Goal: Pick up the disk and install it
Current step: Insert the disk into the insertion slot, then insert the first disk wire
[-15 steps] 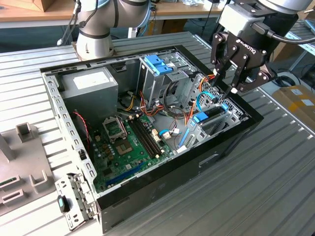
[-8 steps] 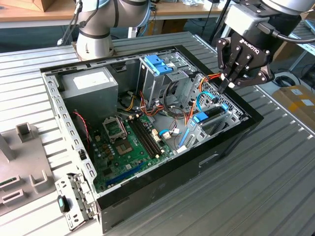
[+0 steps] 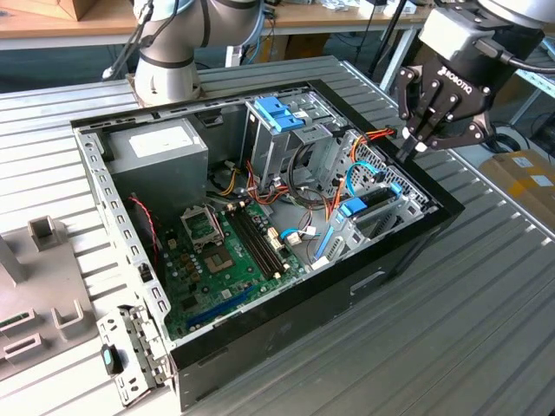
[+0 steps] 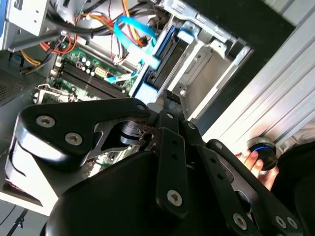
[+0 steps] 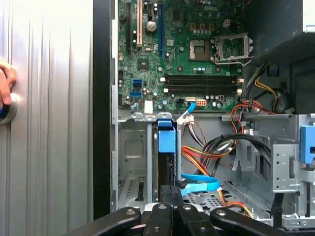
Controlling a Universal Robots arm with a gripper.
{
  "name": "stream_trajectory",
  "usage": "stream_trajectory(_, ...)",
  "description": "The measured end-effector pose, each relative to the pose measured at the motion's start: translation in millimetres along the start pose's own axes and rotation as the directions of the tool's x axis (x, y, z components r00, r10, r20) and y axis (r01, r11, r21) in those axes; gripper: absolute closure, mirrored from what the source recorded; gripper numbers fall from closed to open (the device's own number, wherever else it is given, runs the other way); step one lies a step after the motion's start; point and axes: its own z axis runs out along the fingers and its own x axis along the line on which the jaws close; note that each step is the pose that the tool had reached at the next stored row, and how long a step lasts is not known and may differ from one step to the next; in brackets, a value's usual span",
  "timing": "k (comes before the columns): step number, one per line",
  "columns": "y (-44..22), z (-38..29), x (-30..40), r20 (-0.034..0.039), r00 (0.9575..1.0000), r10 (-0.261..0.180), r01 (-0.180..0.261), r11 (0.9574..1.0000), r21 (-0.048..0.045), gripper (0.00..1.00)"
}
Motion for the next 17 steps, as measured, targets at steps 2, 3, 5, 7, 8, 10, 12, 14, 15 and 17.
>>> stream_trajectory(2, -8.4, 0.4, 0.1, 0.0000, 1.0000, 0.000, 0.000, 1.0000, -0.0069, 0.90)
stream_trajectory(3, -11.0, 0.4, 0.0, 0.0000, 1.0000, 0.000, 0.000, 1.0000, -0.0089, 0.90)
stream_trajectory(5, -19.2, 0.6, -1.0, 0.0002, 1.0000, 0.000, 0.000, 0.9999, -0.0138, 0.90)
stream_trajectory(7, -21.6, 0.6, -2.1, 0.0002, 1.0000, 0.000, 0.001, 0.9999, -0.0144, 0.90)
stream_trajectory(8, -21.7, 0.6, -2.1, 0.0001, 1.0000, -0.001, 0.001, 0.9999, -0.0144, 0.90)
stream_trajectory(10, -21.7, 0.6, -2.1, 0.0001, 1.0000, -0.001, 0.001, 0.9999, -0.0144, 0.90)
stream_trajectory(12, -21.9, 0.6, -2.2, 0.0001, 1.0000, -0.001, 0.001, 0.9999, -0.0144, 0.90)
stream_trajectory(14, -21.9, 0.6, -2.2, 0.0001, 1.0000, -0.001, 0.001, 0.9999, -0.0145, 0.90)
stream_trajectory(15, -21.9, 0.6, -2.2, 0.0001, 1.0000, -0.001, 0.001, 0.9999, -0.0144, 0.90)
stream_trajectory(17, -22.0, 0.6, -2.2, 0.0001, 1.0000, -0.001, 0.001, 0.9999, -0.0144, 0.90)
